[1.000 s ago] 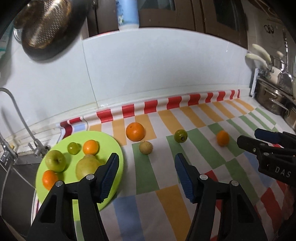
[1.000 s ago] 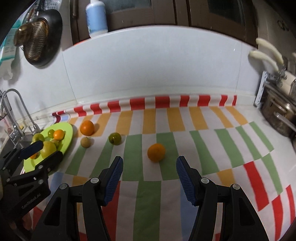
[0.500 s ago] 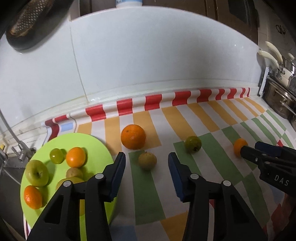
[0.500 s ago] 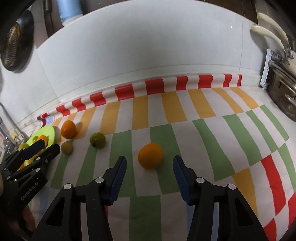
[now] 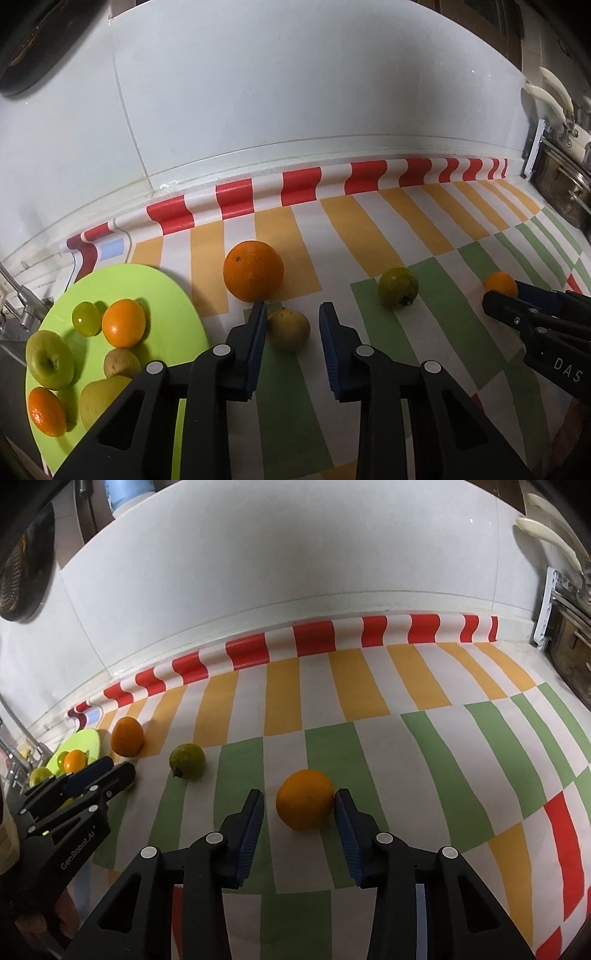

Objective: Organize fruits
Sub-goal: 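Grasp the small yellow-brown fruit with the left tool while the right tool grasps an orange, then carry the yellow-brown fruit with the left tool while the right tool carries the orange to the plate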

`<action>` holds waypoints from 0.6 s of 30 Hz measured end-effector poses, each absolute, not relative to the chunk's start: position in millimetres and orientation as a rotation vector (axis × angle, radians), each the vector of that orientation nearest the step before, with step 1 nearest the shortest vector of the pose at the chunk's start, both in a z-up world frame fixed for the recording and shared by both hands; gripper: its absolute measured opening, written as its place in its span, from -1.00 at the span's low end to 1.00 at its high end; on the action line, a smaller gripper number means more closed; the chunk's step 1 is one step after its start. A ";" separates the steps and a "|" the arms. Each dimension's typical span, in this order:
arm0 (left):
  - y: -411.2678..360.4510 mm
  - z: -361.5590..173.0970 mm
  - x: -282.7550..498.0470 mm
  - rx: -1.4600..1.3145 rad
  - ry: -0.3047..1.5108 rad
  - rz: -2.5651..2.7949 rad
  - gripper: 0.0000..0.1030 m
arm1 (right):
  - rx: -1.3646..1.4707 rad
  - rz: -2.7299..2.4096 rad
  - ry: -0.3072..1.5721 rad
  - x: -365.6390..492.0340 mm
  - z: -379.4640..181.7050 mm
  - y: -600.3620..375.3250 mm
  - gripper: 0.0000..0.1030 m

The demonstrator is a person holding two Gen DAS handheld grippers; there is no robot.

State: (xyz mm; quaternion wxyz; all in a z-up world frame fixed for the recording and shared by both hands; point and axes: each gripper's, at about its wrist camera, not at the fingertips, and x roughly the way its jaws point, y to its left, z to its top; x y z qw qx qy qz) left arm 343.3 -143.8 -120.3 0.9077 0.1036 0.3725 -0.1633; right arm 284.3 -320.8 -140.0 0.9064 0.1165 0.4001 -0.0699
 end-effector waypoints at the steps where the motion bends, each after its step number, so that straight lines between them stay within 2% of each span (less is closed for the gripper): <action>1: -143.7 -120.3 343.9 0.214 0.767 -0.335 -0.49 | 0.240 -0.146 0.827 284.6 -140.5 -320.8 -0.27; 4: -146.0 -123.8 347.0 0.254 0.772 -0.305 -0.49 | 0.220 -0.148 0.829 287.0 -141.1 -319.1 -0.35; 11: -142.2 -125.3 350.5 0.243 0.789 -0.322 -0.49 | 0.208 -0.135 0.827 289.2 -137.4 -314.7 -0.35; 18: -140.0 -105.2 329.6 0.228 0.757 -0.362 -0.49 | 0.174 -0.102 0.811 282.2 -123.1 -306.5 -0.35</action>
